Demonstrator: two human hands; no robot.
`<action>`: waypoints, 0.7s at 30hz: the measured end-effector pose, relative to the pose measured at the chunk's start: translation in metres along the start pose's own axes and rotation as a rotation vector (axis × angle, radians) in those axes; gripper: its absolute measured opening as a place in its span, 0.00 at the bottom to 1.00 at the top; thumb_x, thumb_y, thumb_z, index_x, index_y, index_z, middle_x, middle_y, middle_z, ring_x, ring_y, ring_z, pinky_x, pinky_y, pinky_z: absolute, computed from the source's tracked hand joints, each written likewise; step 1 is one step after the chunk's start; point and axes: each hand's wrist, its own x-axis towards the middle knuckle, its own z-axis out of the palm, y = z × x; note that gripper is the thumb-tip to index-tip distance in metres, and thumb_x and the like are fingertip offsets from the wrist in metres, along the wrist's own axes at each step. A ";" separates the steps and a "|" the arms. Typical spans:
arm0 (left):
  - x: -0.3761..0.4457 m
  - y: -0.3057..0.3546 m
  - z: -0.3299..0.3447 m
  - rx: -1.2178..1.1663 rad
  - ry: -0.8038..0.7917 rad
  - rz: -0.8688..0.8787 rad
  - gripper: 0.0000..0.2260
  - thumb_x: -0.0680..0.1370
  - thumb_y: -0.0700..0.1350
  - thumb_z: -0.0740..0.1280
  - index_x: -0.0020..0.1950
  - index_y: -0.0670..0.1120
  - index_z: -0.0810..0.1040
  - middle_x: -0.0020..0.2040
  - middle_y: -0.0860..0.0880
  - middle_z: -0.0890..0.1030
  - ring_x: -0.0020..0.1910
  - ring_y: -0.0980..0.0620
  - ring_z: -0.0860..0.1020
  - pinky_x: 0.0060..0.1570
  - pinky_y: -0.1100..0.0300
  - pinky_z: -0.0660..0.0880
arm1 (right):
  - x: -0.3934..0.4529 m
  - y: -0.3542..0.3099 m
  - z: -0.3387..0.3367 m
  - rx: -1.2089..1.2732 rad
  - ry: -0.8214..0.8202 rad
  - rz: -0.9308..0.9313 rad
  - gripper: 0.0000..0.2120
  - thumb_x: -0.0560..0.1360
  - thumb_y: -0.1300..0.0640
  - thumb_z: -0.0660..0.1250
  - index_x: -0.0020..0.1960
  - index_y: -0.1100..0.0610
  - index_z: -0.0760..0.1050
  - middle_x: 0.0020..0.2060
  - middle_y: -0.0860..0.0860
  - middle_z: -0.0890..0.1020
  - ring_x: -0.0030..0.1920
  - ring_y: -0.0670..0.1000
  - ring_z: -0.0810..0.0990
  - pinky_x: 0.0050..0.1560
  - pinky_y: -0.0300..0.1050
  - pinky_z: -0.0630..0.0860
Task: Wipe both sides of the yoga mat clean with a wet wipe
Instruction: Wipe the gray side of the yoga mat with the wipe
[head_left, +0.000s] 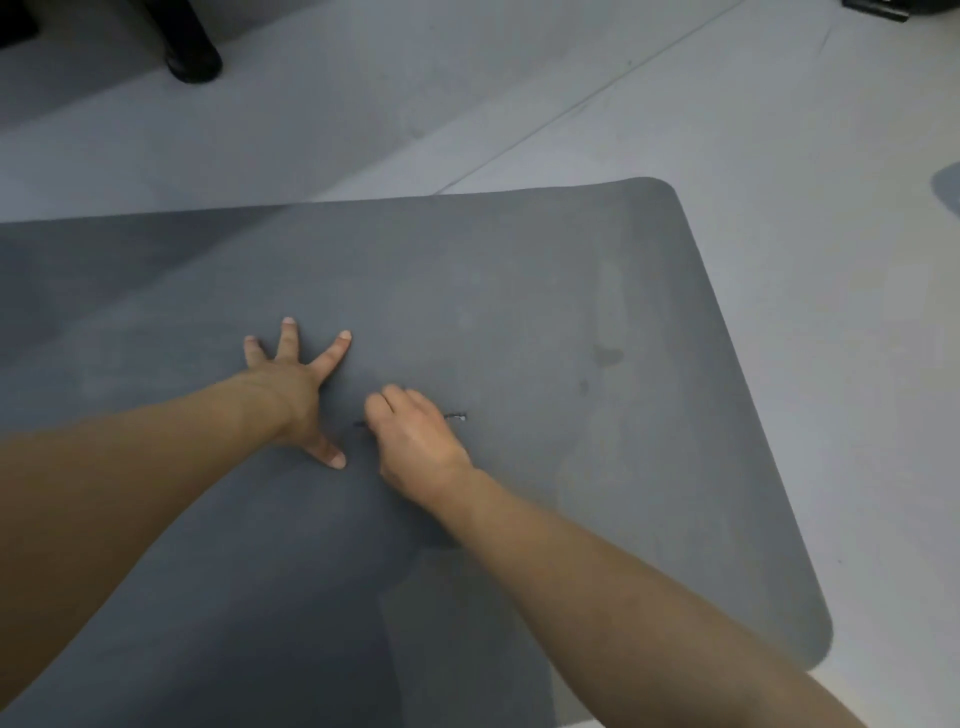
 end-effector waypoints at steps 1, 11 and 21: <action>0.000 -0.001 0.001 -0.009 -0.001 0.015 0.70 0.53 0.72 0.79 0.70 0.69 0.22 0.77 0.46 0.25 0.77 0.28 0.38 0.73 0.34 0.61 | 0.003 0.011 -0.003 -0.037 -0.034 -0.041 0.09 0.69 0.68 0.64 0.48 0.61 0.72 0.46 0.60 0.75 0.46 0.62 0.74 0.50 0.53 0.68; -0.003 0.007 -0.001 -0.047 -0.010 -0.016 0.70 0.56 0.66 0.82 0.71 0.69 0.24 0.76 0.47 0.25 0.78 0.29 0.38 0.71 0.35 0.65 | -0.001 0.221 -0.112 -0.170 0.451 0.596 0.02 0.75 0.67 0.61 0.44 0.66 0.71 0.42 0.65 0.75 0.41 0.66 0.74 0.41 0.55 0.64; -0.010 0.020 -0.016 0.072 -0.039 -0.067 0.69 0.61 0.66 0.80 0.73 0.63 0.22 0.78 0.41 0.29 0.79 0.31 0.46 0.70 0.37 0.67 | 0.012 0.217 -0.129 -0.085 0.222 0.733 0.06 0.78 0.64 0.60 0.53 0.63 0.73 0.52 0.62 0.77 0.53 0.63 0.76 0.48 0.50 0.67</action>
